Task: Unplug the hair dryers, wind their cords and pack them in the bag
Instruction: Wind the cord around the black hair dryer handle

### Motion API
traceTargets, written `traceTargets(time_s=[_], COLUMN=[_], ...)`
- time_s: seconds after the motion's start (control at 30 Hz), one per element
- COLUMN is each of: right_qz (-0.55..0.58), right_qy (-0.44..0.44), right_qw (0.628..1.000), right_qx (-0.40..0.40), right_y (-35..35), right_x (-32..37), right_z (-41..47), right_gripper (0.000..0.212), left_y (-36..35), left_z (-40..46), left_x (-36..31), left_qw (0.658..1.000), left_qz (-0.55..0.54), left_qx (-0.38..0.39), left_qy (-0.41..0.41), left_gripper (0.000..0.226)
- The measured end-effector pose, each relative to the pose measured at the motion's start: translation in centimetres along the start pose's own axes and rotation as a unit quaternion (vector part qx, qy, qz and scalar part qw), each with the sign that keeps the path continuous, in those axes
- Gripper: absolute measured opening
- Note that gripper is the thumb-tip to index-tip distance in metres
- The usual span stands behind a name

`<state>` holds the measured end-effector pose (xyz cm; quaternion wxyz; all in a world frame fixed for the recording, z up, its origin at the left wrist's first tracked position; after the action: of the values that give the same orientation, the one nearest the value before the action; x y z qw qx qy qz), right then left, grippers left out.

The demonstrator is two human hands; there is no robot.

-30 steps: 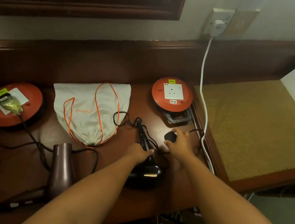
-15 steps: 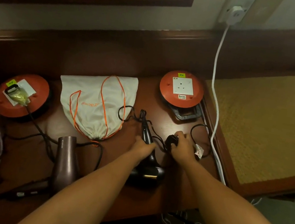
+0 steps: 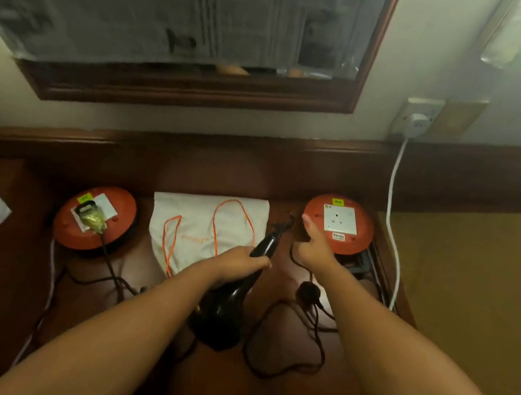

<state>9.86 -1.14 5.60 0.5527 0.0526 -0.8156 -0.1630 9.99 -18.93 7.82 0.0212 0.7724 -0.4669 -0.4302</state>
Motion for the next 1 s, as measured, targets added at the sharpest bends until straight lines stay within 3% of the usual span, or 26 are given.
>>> traceTargets(time_s=[0.07,0.17,0.27,0.4,0.53,0.7,0.83,1.0], right_qz=[0.038,0.07,0.088,0.096,0.087,0.004,-0.088,-0.126], right_qy=[0.019,0.059,0.09,0.121,0.148,0.207,0.229,0.124], right_qw=[0.999,0.996,0.992,0.986,0.982,0.976,0.968,0.983], right_qx=[0.014,0.019,0.023,0.062,0.076,0.061,0.046,0.054], right_y=[-0.1,-0.7,-1.4,-2.4,-3.9,-6.0,-7.3,-7.6], right_x=[3.3,7.8,11.8,16.6,20.1,22.7,22.9,22.6], right_z=[0.4,0.3,0.1,-0.8,-2.0,-4.2,-5.1,-5.3], right_gripper=[0.068,0.046,0.019,0.006,0.008,0.031,0.032,0.03], left_y=[2.6,6.5,11.0,16.5,19.6,22.3,24.0,25.6], left_z=[-1.5,-3.7,-5.7,-7.2,-8.8,-10.9,-11.5,-12.2], left_x=[-1.3,-2.9,-4.2,-4.0,-3.8,-3.6,-2.3,-0.3], left_qw=[1.0,0.999,0.999,0.998,0.984,0.943,0.91,0.872], left_qz=[0.004,-0.015,0.008,0.026,0.052,0.106,0.168,0.298], left_qx=[0.018,0.016,-0.013,-0.063,-0.166,-0.295,-0.361,-0.38], left_qy=[-0.008,-0.033,-0.042,-0.014,-0.04,-0.113,-0.112,-0.081], left_gripper=[0.024,0.027,0.027,0.035,0.043,0.057,0.048,0.057])
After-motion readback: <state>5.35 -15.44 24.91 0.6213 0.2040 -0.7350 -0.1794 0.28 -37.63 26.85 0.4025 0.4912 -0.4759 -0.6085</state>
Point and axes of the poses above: each hand's wrist, its own z-axis towards the middle knuckle, its own y-axis out of the back of the hand, x = y × z, the point moved 2 cm from there along z, towards the middle knuckle, and after that the axes turned 7 degrees about z, right-handed, at the moved point
